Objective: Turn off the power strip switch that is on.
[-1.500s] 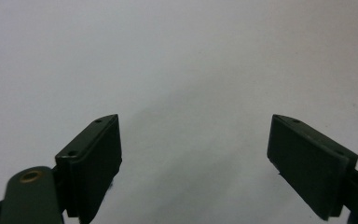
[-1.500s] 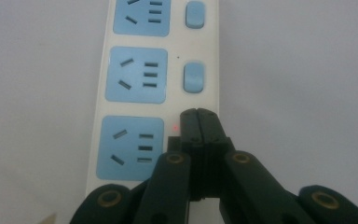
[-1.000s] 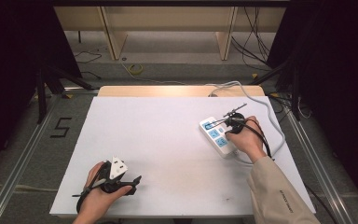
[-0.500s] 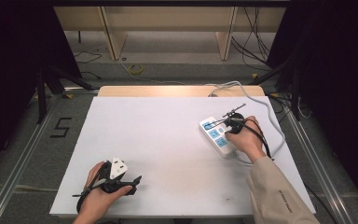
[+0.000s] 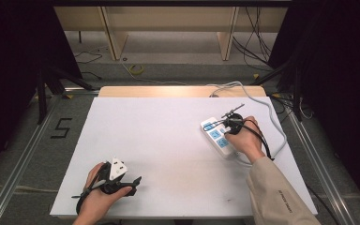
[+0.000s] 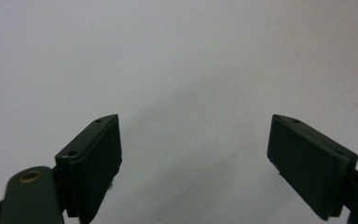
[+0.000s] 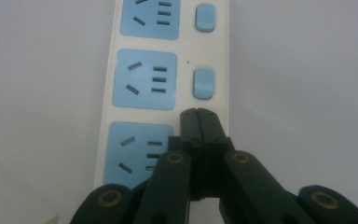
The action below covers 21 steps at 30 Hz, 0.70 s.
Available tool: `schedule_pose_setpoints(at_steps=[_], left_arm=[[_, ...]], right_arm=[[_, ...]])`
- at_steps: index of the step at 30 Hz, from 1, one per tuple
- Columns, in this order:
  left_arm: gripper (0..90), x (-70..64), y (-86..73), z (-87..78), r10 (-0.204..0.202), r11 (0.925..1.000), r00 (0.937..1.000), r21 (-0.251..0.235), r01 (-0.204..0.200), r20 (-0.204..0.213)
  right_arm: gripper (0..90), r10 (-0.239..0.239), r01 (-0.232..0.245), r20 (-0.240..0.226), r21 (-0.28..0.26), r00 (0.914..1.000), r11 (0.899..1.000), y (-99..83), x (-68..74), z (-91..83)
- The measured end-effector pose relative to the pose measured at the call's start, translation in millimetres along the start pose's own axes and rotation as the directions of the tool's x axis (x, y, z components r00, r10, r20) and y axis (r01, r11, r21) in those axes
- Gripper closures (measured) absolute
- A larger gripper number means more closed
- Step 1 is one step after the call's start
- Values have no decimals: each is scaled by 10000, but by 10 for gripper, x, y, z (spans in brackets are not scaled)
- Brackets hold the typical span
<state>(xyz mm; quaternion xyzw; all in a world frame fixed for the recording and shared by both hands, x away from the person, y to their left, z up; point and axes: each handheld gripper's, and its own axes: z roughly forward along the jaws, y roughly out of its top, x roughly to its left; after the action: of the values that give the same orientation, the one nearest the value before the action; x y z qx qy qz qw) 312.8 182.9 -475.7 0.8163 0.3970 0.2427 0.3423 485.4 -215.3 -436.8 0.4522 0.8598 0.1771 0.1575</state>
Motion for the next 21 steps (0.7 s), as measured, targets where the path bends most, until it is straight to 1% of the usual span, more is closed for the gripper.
schedule_pose_setpoints(at_steps=[4, 9, 13, 19, 21], left_arm=[[175, -1, 1, 2, 7, 10000, 10000, 7, -7, -3], [175, 0, 2, 6, 10, 10000, 10000, 14, -10, 3], [175, -1, 2, 6, 11, 10000, 10000, 13, -11, 4], [175, -4, 1, 2, 28, 10000, 10000, 1, -28, -5], [175, -2, 1, 3, 21, 10000, 10000, 7, -21, -9]], right_arm=[[900, 39, -38, -86, 8, 10000, 10000, -7, -10, -12], [900, 35, -35, 38, 57, 10000, 10000, -24, -27, -31], [900, 46, -45, -59, 142, 10000, 9999, -23, -28, -35], [900, 78, -78, -42, 125, 10000, 9999, -23, -26, -30], [900, 13, -12, -24, 142, 10000, 9999, -25, -25, -30]])
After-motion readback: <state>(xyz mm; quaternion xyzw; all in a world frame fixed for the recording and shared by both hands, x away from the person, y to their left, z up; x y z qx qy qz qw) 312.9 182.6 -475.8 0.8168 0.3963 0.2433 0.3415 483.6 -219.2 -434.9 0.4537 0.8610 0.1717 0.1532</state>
